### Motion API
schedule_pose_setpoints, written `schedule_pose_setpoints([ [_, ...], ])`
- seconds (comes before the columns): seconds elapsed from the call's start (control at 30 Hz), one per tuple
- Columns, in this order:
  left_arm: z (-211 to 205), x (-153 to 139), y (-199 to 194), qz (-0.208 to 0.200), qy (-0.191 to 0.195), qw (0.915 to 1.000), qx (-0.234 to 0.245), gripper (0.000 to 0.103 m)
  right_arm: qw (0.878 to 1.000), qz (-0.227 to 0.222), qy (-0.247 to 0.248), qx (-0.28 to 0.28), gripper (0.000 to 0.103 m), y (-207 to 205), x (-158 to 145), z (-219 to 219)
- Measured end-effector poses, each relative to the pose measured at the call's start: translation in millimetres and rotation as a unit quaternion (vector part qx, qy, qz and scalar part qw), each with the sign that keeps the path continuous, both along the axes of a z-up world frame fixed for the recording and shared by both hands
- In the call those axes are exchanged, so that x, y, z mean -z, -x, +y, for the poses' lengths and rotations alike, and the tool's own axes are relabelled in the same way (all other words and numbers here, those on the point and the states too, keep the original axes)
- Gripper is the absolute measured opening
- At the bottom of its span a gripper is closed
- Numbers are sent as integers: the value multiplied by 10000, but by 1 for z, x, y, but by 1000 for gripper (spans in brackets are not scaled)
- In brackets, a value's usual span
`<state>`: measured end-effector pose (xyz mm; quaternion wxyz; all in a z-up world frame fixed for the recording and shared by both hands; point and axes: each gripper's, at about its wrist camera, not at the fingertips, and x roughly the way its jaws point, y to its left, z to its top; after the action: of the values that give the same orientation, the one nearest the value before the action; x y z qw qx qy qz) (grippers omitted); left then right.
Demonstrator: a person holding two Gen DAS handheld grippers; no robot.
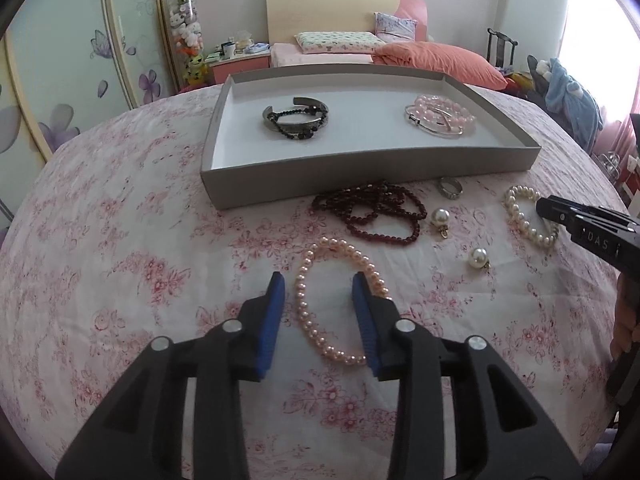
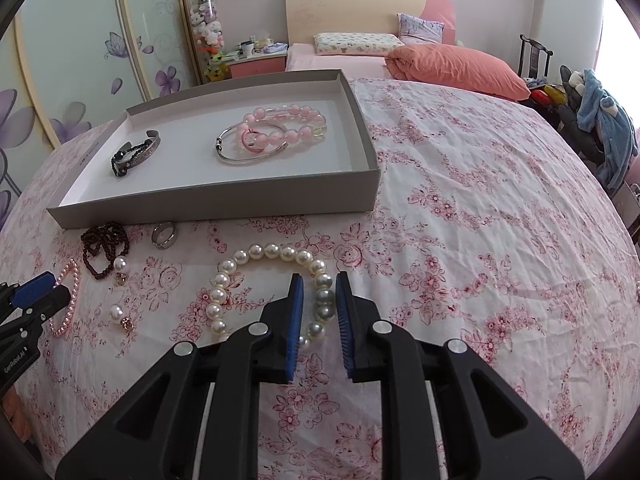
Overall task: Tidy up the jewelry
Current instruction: 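Lower right tool onto white pearl bracelet while left tool nears pink pearl strand, then lift white pearl bracelet with right tool while left tool carries pink pearl strand to tray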
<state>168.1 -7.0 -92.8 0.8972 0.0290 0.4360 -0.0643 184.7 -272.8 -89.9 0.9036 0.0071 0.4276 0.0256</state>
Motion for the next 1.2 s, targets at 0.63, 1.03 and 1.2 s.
schedule_pose_setpoints([
  [0.63, 3, -1, -1, -21, -55, 10000, -68, 7, 10000, 1, -65, -30, 11, 1, 0, 0],
  [1.03, 17, -1, -9, -22, -7, 9998, -201, 6, 9996, -71, -261, -51, 10, 5, -3, -4],
  [1.2, 35, -5, -6, -26, 564, 9977, -369, 6, 9978, -447, -478, -136, 10, 18, -22, -5],
])
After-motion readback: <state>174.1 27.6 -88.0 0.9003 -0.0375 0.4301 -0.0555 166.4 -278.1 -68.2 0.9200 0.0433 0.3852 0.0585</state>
